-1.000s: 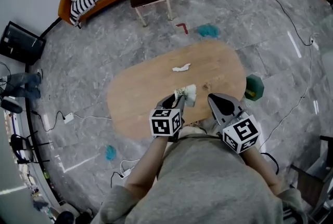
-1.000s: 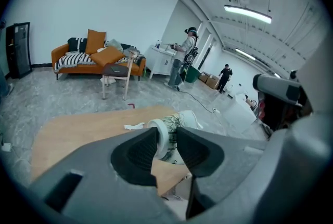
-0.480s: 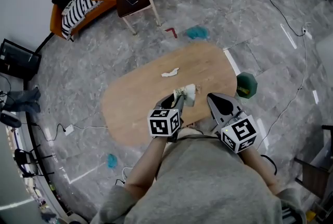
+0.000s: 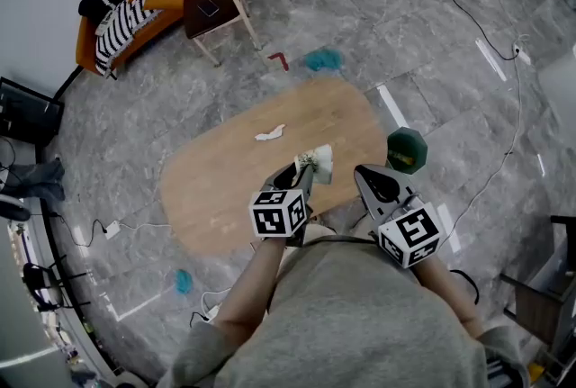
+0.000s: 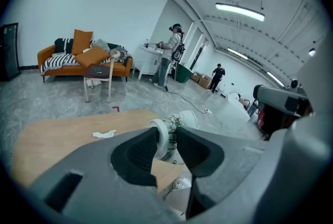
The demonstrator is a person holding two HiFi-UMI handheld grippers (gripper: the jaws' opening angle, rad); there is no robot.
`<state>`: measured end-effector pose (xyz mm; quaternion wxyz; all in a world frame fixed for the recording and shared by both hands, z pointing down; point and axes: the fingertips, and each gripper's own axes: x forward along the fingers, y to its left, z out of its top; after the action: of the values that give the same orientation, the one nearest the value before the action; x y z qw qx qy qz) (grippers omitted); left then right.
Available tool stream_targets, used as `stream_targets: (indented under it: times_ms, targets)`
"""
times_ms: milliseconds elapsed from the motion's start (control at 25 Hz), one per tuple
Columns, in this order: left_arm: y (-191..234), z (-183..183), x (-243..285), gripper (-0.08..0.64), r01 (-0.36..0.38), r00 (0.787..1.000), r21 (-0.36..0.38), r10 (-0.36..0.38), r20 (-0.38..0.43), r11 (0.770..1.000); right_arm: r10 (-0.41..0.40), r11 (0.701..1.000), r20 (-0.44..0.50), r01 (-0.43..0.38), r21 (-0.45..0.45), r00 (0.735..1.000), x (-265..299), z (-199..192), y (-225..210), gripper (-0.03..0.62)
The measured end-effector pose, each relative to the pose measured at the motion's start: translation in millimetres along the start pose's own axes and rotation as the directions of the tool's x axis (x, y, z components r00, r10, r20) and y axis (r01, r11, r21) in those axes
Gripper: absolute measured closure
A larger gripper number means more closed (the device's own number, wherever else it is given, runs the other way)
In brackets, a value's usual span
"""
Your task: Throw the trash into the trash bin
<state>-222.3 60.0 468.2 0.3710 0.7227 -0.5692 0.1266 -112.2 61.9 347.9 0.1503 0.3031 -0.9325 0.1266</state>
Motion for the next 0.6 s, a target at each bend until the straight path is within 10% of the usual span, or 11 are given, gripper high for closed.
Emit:
stream_targets:
  times_ms: [600]
  targets:
    - [-65.6,9.9,41.7,0.434,0.027,0.999,0.041,-0.026,-0.033,0.999,-0.002,0.999,0.007,0.002,0.033,1.000,-29.3,1.7,-63.4,0.583]
